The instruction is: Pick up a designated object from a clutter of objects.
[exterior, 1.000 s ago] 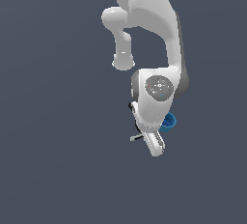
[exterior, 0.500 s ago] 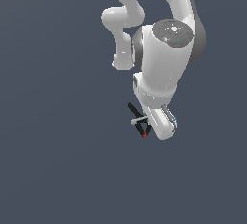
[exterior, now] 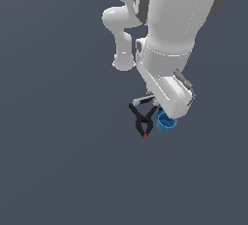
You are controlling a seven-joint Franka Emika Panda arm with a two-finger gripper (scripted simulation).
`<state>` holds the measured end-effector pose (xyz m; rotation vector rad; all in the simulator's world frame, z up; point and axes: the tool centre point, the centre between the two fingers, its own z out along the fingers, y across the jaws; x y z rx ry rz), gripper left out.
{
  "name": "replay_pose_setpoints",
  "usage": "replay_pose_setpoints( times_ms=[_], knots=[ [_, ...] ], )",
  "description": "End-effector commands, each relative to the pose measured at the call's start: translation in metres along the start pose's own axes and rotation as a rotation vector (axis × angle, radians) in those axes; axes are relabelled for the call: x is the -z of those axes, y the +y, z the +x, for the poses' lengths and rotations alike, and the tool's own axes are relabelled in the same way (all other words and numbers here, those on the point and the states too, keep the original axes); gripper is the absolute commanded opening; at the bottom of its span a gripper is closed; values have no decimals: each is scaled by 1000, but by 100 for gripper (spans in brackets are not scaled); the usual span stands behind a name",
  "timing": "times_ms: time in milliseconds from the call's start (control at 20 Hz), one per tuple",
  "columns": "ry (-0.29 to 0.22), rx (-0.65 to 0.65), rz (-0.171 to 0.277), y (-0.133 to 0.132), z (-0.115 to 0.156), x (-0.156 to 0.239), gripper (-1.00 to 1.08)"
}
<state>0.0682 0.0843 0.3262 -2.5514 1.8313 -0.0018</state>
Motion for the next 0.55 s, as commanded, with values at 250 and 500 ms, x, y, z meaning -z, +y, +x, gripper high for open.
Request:
replay_pose_setpoints(
  times_ms=[250,500],
  knots=[
    [0,1,-2,2,-1,38,-100],
    [0,1,-2,2,-1,45,-100]
  ],
)
